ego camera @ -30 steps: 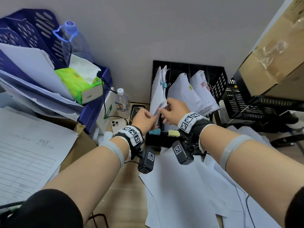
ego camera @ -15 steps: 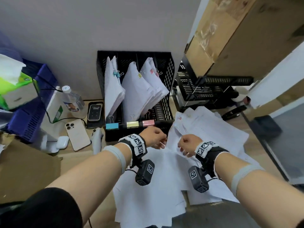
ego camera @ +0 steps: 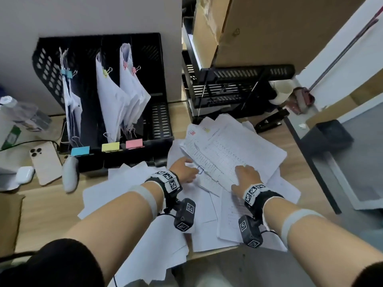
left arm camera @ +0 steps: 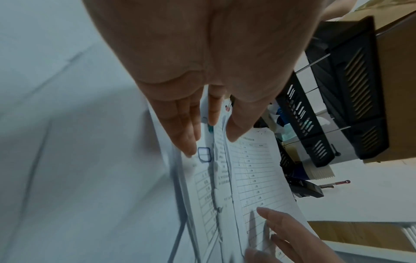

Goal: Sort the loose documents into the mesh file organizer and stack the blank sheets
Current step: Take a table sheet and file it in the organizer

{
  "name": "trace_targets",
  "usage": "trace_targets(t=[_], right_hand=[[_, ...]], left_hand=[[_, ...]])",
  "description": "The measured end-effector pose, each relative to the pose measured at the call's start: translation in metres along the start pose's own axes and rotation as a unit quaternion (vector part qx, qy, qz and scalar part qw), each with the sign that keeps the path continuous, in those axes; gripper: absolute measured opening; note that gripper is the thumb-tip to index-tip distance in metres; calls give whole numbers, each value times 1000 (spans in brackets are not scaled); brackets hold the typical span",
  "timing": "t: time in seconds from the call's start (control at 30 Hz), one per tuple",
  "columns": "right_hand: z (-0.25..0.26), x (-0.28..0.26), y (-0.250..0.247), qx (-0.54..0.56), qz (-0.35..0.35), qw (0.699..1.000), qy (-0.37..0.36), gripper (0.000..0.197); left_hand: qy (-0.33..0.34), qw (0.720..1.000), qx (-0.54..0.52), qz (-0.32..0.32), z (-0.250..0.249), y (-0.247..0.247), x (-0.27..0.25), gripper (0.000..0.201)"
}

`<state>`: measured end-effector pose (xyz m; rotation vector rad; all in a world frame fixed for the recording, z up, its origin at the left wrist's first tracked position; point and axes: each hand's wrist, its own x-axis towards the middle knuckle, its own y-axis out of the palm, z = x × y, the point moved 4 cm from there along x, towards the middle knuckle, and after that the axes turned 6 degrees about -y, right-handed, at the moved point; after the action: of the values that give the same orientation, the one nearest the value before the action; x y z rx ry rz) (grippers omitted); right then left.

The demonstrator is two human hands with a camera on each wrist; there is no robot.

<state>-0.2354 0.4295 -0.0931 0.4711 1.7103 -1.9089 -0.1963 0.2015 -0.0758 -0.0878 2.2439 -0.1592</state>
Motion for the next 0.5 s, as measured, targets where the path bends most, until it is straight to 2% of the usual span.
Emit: trace_targets(t=[0.07,0.2,0.3,0.33,0.4,0.5], right_hand=[[-4,8,3,6,20,1000,-2,80],[-9,19,5,-11,38,999,-2,85],[-11,21,3,-70,-8,997,-20,83],[-11,22,3,-91,-24,995,-32,81],[-11,22,0,-126,-35,990,-55,75],[-16,24,-10,-111,-67,988,-84,47]], left_hand=[[8,1000,5,-15,-2,9,6,46],[45,997,12,-68,-18,27,13,33],[19,996,23,-83,-29,39,24,35],[4,995,39,-89,-29,42,29,32],[-18,995,31,-90,-26,47,42,41],[-23,996,-57,-57,-24,57,48,39]])
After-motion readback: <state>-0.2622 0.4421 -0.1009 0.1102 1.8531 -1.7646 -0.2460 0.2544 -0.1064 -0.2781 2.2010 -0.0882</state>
